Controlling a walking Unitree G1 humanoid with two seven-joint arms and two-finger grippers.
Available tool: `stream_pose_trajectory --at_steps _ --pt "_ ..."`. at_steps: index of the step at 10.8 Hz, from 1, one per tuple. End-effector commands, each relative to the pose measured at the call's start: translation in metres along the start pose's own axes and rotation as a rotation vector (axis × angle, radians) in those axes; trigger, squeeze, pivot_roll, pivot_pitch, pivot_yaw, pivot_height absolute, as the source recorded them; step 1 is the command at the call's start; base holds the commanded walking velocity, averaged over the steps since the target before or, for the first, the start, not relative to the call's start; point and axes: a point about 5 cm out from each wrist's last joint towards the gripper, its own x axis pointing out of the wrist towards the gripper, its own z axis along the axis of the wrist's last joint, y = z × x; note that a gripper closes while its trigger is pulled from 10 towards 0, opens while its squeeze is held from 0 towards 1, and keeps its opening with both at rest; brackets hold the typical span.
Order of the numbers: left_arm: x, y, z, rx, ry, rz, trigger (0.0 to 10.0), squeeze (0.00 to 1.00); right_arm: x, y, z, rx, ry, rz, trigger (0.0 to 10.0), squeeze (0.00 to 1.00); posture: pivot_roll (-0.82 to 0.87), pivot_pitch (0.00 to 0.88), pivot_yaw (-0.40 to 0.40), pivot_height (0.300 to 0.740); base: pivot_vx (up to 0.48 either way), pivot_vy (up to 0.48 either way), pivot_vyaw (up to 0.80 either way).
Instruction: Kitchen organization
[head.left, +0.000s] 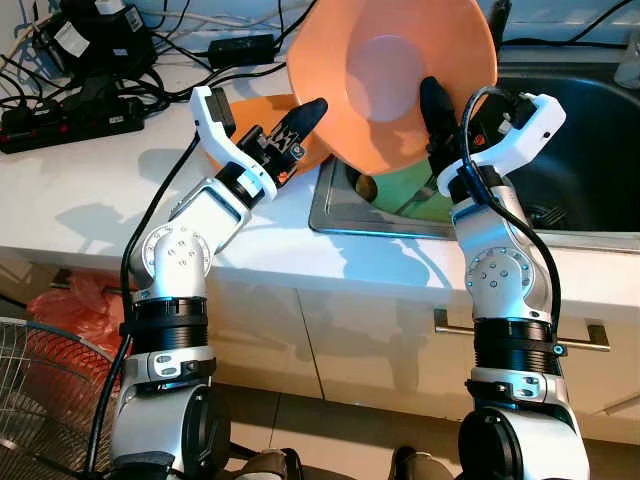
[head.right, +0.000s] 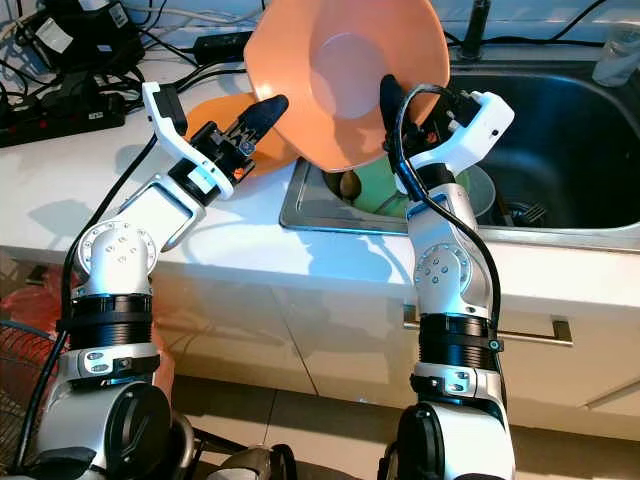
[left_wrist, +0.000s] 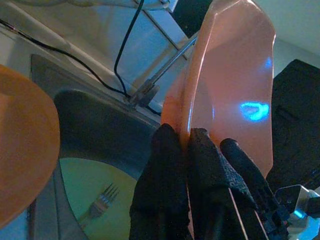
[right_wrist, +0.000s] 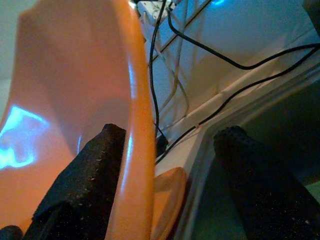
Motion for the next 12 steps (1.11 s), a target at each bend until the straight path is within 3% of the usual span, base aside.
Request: stream_pose_trajectory --at_steps 1,9,12 --pt "0.002 -0.005 -0.002 0.013 0.025 -0.037 10.0 1.0 0.006 0.01 0.004 0.015 -0.021 0.028 10.0 0.0 -0.03 0.113 0.111 0.74 0.0 0.0 0.0" --pt "0.0 -0.009 -0.001 0.008 0.046 -0.07 10.0 1.0 0.006 0.007 0.003 0.004 -0.02 0.014 10.0 0.0 -0.02 0.105 0.112 0.74 0.0 0.0 0.0" --pt "-0.012 -0.023 0.008 0.018 0.108 -0.179 10.0 1.0 0.007 0.0 0.007 -0.019 -0.038 -0.027 10.0 0.0 -0.02 0.105 0.109 0.74 0.0 0.0 0.0"
